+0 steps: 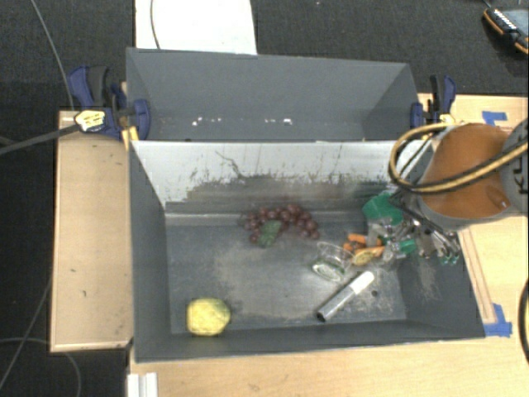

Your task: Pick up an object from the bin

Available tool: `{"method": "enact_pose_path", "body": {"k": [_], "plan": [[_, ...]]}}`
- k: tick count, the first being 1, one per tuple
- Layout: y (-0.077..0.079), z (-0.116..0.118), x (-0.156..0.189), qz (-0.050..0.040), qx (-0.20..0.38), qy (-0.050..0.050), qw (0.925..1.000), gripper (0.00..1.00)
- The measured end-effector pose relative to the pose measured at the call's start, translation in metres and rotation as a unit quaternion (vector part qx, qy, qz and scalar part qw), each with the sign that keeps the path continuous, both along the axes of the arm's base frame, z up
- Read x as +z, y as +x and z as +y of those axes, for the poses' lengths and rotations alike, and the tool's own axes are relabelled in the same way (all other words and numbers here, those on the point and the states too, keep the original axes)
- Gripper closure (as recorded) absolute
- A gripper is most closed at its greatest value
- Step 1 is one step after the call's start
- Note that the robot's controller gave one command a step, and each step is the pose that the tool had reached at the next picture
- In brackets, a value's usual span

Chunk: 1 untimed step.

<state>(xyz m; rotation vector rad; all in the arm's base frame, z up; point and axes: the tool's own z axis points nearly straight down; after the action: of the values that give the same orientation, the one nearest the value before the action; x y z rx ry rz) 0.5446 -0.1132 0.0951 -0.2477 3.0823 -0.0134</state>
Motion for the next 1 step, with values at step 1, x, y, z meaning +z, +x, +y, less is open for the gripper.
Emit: {"method": "enact_pose_path", "body": {"k": [1], "plan": [[0.0061,-0.0033,0.0872,0.0013,-0.002,0.0,1.0,1.0]]}}
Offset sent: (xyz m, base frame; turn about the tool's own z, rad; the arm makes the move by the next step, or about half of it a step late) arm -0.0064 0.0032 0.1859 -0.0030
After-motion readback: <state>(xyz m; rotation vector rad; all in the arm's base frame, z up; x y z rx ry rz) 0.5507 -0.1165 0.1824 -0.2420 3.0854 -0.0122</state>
